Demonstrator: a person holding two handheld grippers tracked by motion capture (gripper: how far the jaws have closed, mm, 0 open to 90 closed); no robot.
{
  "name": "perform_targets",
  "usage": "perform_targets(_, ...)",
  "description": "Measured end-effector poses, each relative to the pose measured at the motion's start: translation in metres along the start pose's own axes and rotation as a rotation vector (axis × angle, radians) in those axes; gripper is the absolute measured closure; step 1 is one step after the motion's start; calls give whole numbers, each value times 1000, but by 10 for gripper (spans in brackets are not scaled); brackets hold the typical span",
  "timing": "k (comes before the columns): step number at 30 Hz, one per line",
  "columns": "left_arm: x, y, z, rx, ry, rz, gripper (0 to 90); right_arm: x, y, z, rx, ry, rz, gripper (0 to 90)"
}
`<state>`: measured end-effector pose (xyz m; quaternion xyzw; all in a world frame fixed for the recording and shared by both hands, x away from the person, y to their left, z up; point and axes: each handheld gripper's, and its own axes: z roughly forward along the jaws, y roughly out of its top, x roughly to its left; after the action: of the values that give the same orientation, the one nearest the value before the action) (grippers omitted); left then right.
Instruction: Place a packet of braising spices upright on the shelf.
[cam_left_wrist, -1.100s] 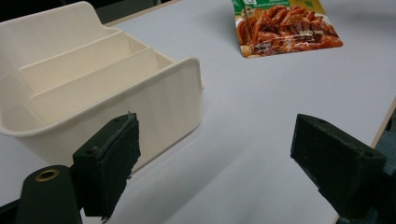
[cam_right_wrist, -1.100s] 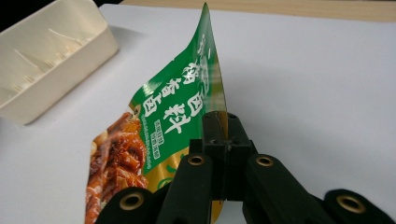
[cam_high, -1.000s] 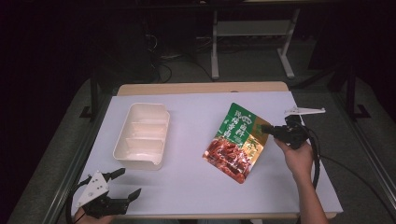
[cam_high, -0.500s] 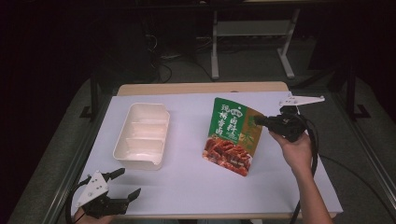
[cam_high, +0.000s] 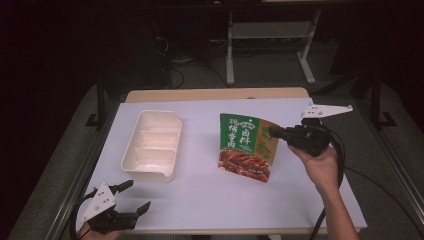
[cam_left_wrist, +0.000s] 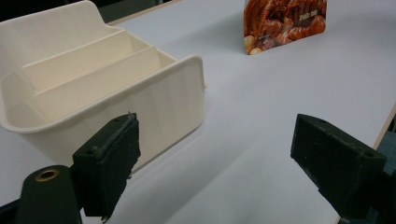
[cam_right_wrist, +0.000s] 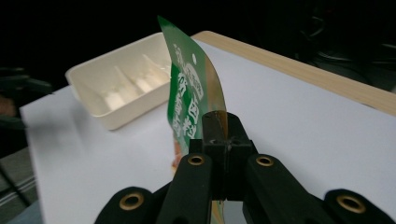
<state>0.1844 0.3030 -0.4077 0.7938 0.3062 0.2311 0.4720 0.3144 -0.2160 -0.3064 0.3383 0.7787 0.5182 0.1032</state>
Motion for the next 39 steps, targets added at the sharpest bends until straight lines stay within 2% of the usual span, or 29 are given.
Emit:
perform_targets(3,0,0,0,-1,1,-1,150,3,-5,-6,-15,42,-15,891)
perform_targets(5,0,0,-1,0,2,7,150,5,-8,-8,-13,56,-17,873)
perform_targets(10,-1,0,-1,-3,3,-5,150,4,-10,-9,-13,94,-21,829)
perform_targets(14,0,0,-1,-1,5,3,147,4,-8,-6,-10,92,-37,821)
perform_targets(16,1,-1,-2,-1,5,0,147,5,-7,-2,9,90,-48,806)
perform_targets(25,1,0,-3,-3,6,-2,147,10,3,10,38,73,-84,849)
perform_targets(33,0,0,-4,-9,7,-3,147,12,9,19,54,69,-87,841)
perform_targets(35,1,0,-4,-8,8,-4,147,12,10,19,58,61,-86,892)
perform_targets(39,1,-1,-4,-7,7,-9,147,16,16,19,73,42,-98,898)
